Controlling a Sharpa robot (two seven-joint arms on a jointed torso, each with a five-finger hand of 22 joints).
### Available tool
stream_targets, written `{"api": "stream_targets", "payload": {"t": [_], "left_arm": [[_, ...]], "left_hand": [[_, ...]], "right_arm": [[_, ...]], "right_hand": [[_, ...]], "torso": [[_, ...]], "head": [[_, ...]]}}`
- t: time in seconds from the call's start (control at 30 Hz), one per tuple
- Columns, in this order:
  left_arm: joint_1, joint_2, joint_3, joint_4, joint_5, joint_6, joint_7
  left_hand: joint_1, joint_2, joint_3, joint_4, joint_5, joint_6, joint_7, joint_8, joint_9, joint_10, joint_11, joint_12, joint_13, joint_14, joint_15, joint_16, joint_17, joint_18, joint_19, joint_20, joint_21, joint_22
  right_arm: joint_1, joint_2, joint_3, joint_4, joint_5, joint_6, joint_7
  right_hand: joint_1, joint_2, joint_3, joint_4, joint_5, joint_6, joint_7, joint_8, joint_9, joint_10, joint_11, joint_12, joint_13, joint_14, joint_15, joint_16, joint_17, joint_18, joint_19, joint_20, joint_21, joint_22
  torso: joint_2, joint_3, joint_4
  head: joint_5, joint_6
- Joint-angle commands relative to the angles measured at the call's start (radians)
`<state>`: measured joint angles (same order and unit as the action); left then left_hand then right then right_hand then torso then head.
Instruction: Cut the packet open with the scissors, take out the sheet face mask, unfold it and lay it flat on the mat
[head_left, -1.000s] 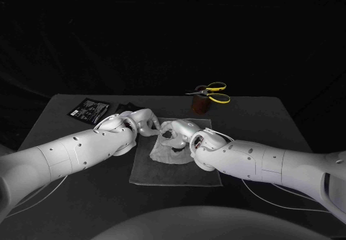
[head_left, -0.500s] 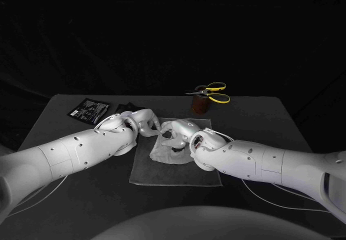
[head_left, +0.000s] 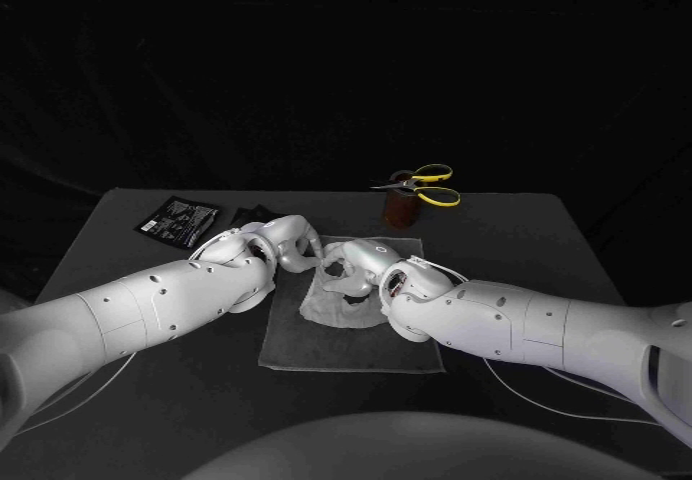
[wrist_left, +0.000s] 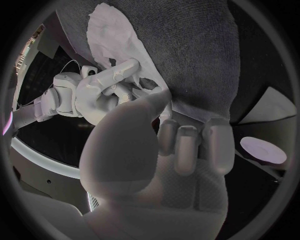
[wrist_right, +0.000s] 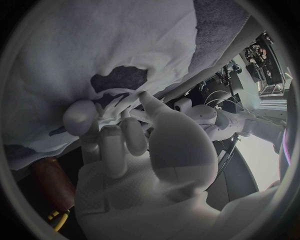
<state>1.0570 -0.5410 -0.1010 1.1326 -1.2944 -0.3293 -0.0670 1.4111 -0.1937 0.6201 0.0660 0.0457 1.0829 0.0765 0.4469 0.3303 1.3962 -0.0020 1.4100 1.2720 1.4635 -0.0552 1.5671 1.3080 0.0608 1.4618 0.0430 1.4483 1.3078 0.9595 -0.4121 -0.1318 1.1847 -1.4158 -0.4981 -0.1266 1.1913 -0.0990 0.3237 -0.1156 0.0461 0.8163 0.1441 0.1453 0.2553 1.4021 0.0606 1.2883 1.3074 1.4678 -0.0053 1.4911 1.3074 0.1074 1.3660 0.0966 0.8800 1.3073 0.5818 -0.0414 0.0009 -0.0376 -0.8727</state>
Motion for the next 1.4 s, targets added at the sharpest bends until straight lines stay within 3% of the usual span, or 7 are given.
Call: {"api": "stream_targets", "payload": {"t": [0.03,0.7,0.9,0.97,1.3,1.37,1.4], "left_arm": [[0.000,-0.004,0.003,0.003,-0.003,-0.043,0.023],[0.002,-0.031,0.010,0.009,-0.027,0.058,-0.035],[0.002,-0.029,0.010,-0.008,-0.018,0.017,-0.040],[0.003,-0.028,0.010,-0.014,-0.014,0.004,-0.039],[0.003,-0.032,0.011,-0.038,-0.015,-0.084,-0.030],[0.003,-0.036,0.012,-0.037,-0.010,-0.096,-0.025],[0.003,-0.039,0.013,-0.034,-0.001,-0.098,-0.022]], "left_hand": [[-0.012,0.000,0.016,0.000,0.004,-0.008,-0.003,0.008,0.033,0.009,-0.002,0.004,0.001,0.107,-0.007,0.004,0.263,-0.017,0.007,-0.002,0.006,0.118],[-0.028,-0.019,0.051,-0.017,0.004,-0.013,-0.002,0.023,0.049,0.001,-0.002,-0.008,-0.011,0.107,-0.008,0.004,0.263,-0.016,0.003,-0.002,0.003,0.114],[-0.039,-0.023,0.052,-0.020,0.003,-0.040,0.007,0.013,0.049,-0.045,0.007,-0.053,-0.082,0.107,-0.001,0.004,0.263,-0.014,-0.001,-0.001,-0.002,0.108],[-0.038,-0.024,0.050,-0.026,0.003,-0.094,0.021,-0.019,0.038,-0.068,0.019,-0.072,-0.110,0.107,0.008,0.004,0.263,-0.014,-0.003,0.005,-0.005,0.106],[-0.025,-0.019,0.056,-0.038,0.004,-0.099,0.030,-0.023,0.039,-0.084,0.027,-0.083,-0.126,0.107,0.016,0.004,0.263,-0.012,-0.008,0.012,-0.010,0.100],[-0.024,-0.021,0.057,-0.040,0.003,-0.105,0.035,-0.024,0.040,-0.120,0.032,-0.114,-0.175,0.107,0.021,0.004,0.263,-0.010,-0.014,0.016,-0.016,0.092],[-0.028,-0.025,0.058,-0.039,0.003,-0.119,0.042,-0.029,0.039,-0.167,0.038,-0.158,-0.239,0.107,0.026,0.004,0.263,-0.006,-0.024,0.020,-0.028,0.079]], "right_arm": [[-0.013,-0.008,-0.010,-0.015,-0.011,0.071,-0.066],[-0.013,-0.013,-0.010,-0.015,-0.015,0.071,-0.073],[-0.012,-0.014,-0.010,-0.014,-0.016,0.072,-0.074],[-0.012,-0.014,-0.010,-0.014,-0.017,0.072,-0.074],[-0.012,-0.015,-0.010,-0.013,-0.017,0.073,-0.075],[-0.012,-0.016,-0.010,-0.013,-0.017,0.073,-0.075],[-0.012,-0.016,-0.010,-0.013,-0.017,0.074,-0.076]], "right_hand": [[0.010,0.004,-0.004,-0.001,0.003,0.002,0.005,0.000,0.000,-0.002,0.002,0.002,0.019,0.067,-0.005,0.003,0.110,0.010,-0.004,-0.004,-0.002,0.101],[0.011,0.004,-0.005,-0.001,0.003,0.003,0.005,0.000,0.000,-0.002,0.002,0.001,0.018,0.067,-0.005,0.003,0.110,0.010,-0.004,-0.004,-0.002,0.102],[0.011,0.004,-0.005,-0.001,0.003,0.003,0.005,0.000,0.000,-0.002,0.002,0.001,0.018,0.067,-0.005,0.003,0.110,0.010,-0.004,-0.004,-0.002,0.102],[0.011,0.004,-0.005,-0.001,0.003,0.003,0.005,0.000,0.000,-0.002,0.002,0.001,0.018,0.067,-0.005,0.003,0.110,0.010,-0.004,-0.004,-0.002,0.102],[0.011,0.004,-0.005,-0.001,0.003,0.003,0.005,0.000,0.000,-0.002,0.002,0.001,0.018,0.067,-0.005,0.003,0.110,0.010,-0.004,-0.004,-0.002,0.102],[0.011,0.004,-0.005,-0.001,0.003,0.003,0.005,0.000,0.000,-0.002,0.002,0.001,0.018,0.067,-0.005,0.003,0.110,0.010,-0.004,-0.004,-0.002,0.102],[0.011,0.004,-0.005,-0.001,0.003,0.003,0.005,0.000,0.000,-0.002,0.002,0.001,0.018,0.067,-0.005,0.003,0.110,0.010,-0.004,-0.004,-0.002,0.102]], "torso": [[0.000,-0.0002,0.0002],[0.000,-0.0003,0.0010],[0.000,-0.0006,0.0004],[0.000,-0.0006,0.0004],[0.000,-0.0007,0.0003],[0.000,-0.0007,0.0007],[0.000,-0.0007,0.0007]], "head": [[0.000,0.000],[-0.001,0.000],[0.000,0.000],[0.000,0.000],[0.000,0.000],[-0.001,0.000],[-0.001,0.000]]}}
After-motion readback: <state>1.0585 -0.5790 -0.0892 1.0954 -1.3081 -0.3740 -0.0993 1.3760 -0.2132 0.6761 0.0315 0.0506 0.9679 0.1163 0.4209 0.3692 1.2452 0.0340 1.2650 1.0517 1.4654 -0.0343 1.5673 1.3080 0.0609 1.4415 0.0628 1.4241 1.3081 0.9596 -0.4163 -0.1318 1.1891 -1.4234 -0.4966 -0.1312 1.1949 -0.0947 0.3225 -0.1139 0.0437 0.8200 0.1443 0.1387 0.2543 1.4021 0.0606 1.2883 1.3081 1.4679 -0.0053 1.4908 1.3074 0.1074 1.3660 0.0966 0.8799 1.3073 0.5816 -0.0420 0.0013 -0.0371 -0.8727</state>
